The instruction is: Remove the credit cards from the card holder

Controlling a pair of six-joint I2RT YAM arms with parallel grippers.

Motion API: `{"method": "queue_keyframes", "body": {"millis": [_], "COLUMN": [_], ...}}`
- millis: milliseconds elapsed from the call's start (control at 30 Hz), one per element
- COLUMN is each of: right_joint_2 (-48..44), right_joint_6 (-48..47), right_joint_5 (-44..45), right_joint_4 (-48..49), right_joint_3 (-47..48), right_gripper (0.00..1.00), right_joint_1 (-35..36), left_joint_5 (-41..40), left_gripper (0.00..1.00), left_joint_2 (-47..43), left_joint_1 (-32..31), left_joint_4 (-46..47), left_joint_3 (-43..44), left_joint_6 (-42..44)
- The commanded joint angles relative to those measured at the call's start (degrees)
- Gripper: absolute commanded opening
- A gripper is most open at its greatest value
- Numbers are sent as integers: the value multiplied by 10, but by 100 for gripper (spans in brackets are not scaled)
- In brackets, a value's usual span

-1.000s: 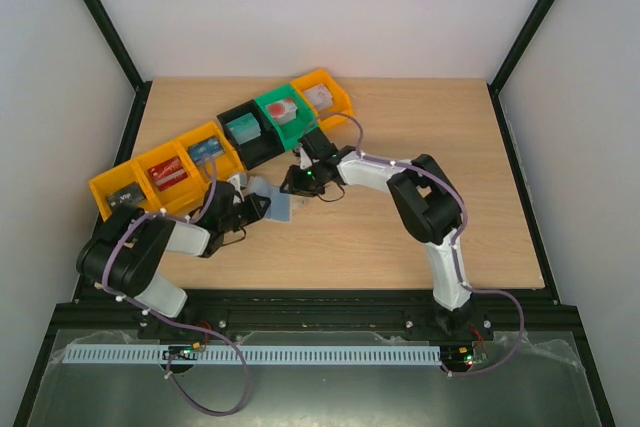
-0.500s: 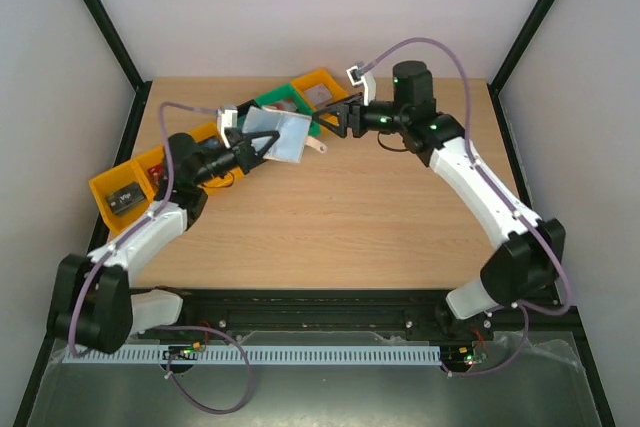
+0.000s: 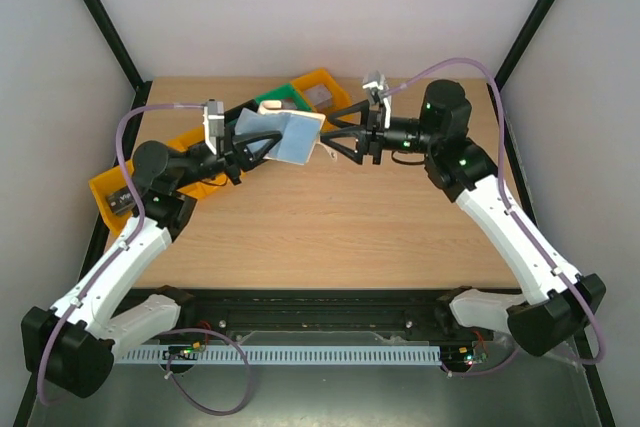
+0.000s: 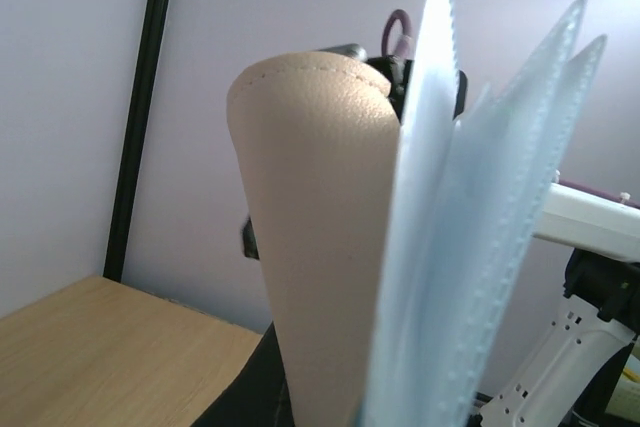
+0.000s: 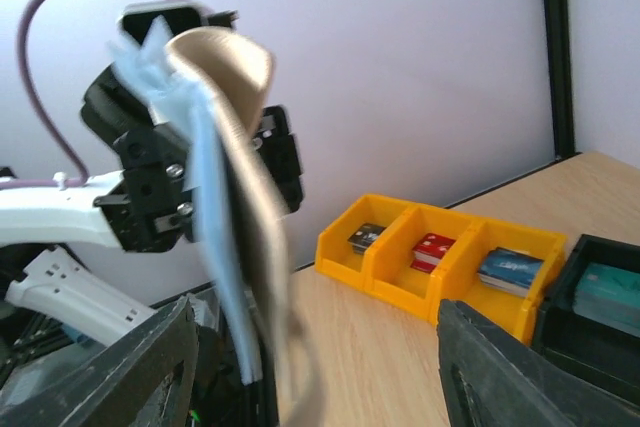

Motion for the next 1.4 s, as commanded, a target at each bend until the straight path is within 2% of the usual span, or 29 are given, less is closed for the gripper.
{"method": "queue_keyframes", "body": {"millis": [0,267,333,433,733,867,1000,1233,1367], "right_joint_2": [-38,-41,-50,-68,-44,-34,-14,-2,24], "right_joint_6": [8,15,-20,-83,-91,-58,27,91,96], "right_joint_5": [20,95,98,147,125,118,36,65,84], "right_joint_4": [52,66,47,7,-21,6,89,172,173], "right_joint_3": [-38,-44,-45,-54,-27,-27,-21,-12,9], "right_gripper": [63,60,62,65,64,64,66,66,69], "right_joint_1": [33,91,91,88,73,73,76,114,144], "left_joint_5": [-9,-15,-17,-16,-9,-9,-15,-12,-17], "left_gripper": [2,2,2,2,2,2,2,2,2], "left_joint_2": [-11,-28,-32,-38,-42,-42,-39,-44,-41], "left_joint_1": [-3,-12,-12,-12,-12,-12,-12,-12,-13], "left_joint_4": [-7,-5,-7,-1,4,1,3,3,5], "left_joint_3": [25,22,22,20,22,21,17,10,8], "left_joint_6": [9,3,4,3,7,8,10,10,6]}}
